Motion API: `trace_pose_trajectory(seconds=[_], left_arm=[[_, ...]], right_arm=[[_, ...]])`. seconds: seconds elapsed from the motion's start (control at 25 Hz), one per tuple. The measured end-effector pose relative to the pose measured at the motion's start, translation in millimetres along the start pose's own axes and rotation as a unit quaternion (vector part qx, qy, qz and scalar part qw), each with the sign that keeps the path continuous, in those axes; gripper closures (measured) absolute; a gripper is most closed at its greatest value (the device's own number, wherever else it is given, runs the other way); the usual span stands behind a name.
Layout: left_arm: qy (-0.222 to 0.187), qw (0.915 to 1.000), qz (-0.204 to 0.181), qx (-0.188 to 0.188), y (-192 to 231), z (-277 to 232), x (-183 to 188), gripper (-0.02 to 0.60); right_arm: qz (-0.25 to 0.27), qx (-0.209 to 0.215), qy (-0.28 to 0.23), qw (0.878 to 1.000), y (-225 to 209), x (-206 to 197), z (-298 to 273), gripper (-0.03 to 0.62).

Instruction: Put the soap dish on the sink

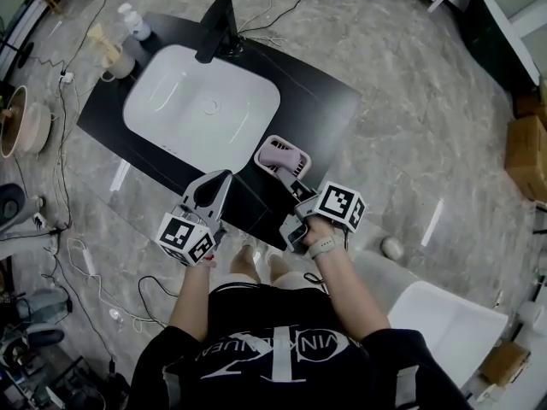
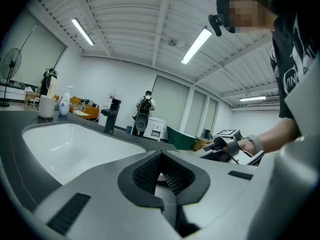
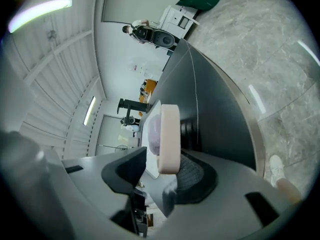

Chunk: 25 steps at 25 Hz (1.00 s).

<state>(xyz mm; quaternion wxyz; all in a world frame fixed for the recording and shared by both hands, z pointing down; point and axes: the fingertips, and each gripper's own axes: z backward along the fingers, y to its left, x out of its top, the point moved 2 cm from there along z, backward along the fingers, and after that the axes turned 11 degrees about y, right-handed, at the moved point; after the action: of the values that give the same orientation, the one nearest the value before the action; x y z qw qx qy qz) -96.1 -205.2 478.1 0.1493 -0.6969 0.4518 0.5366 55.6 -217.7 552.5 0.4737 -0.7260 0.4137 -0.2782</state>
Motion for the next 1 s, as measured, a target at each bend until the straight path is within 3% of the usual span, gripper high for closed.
trace_pose_trajectory(seconds=[0.16, 0.28, 0.64, 0.92, 1.0], left_arm=[[0.006, 1.0, 0.005, -0.006, 5.2, -0.6, 2.0, 0.568], [0.006, 0.9999, 0.004, -0.012, 9.5, -1.2, 1.9, 0.568], [0.0, 0.9994, 0.015, -0.031, 21.1, -7.9, 6.7, 0.568], [-0.004, 0.9987, 0.021, -0.045, 23.1, -15.6, 12.0, 0.568], [0.016, 0.9982, 0.019, -0.054, 20.7, -20.4, 8.3, 0.568]], right_arm=[[0.011, -0.022, -0.006, 1.0, 1.8, 0.0, -1.1, 0.35], [0.036, -0.052, 0.01, 0.998, 0.5, -4.3, -2.6, 0.318], [0.162, -0.146, 0.079, 0.973, 0.9, -17.4, -11.7, 0.309], [0.234, -0.176, 0.147, 0.945, -2.2, -24.8, -13.5, 0.309], [0.238, -0.176, 0.162, 0.941, -2.8, -26.6, -12.3, 0.309]])
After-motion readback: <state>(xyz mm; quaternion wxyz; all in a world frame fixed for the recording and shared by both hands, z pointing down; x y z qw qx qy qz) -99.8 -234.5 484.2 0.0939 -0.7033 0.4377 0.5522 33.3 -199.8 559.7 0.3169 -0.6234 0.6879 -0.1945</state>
